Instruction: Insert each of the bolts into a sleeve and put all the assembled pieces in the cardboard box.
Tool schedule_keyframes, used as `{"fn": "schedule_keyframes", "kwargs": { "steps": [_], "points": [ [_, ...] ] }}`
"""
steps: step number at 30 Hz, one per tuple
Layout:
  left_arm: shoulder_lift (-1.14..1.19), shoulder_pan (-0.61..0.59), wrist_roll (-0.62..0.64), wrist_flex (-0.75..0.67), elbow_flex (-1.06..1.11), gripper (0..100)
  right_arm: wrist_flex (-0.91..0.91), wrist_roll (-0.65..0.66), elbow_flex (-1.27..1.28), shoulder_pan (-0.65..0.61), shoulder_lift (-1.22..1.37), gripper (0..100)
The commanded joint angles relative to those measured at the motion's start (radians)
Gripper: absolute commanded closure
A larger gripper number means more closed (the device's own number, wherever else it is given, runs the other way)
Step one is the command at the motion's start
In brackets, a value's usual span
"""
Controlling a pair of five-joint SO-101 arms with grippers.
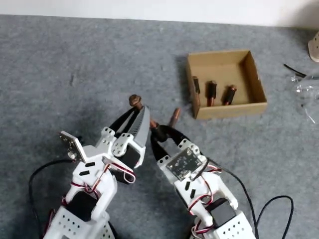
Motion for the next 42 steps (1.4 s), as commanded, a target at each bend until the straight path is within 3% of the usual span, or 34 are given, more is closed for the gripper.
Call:
{"fn": "schedule_keyframes", "kwargs": {
  "steps": [1, 15, 22, 28, 32, 37, 42],
  "points": [
    [-0.018, 0.019, 0.005, 0.008, 0.021, 99, -0.039, 0.014, 0.127, -0.010, -0.018, 99.4],
    [-0.019, 0.090, 0.006, 0.115, 0.021, 99, -0.039, 0.006, 0.127, 0.065, -0.018, 99.4],
    [-0.019, 0.090, 0.002, 0.219, 0.021, 99, -0.039, 0.012, 0.134, 0.067, -0.018, 99.4],
    [-0.027, 0.024, 0.000, 0.204, 0.018, 98, -0.035, 0.012, 0.134, 0.068, -0.016, 99.4],
    [-0.024, -0.082, 0.008, 0.114, 0.019, 83, -0.033, 0.014, 0.134, 0.090, -0.016, 99.4],
    [-0.024, -0.067, 0.008, 0.114, 0.019, 61, -0.036, 0.014, 0.134, 0.114, -0.016, 99.4],
    [-0.025, -0.061, 0.025, 0.114, 0.019, 62, -0.036, 0.014, 0.133, 0.116, -0.016, 99.4]
  ]
}}
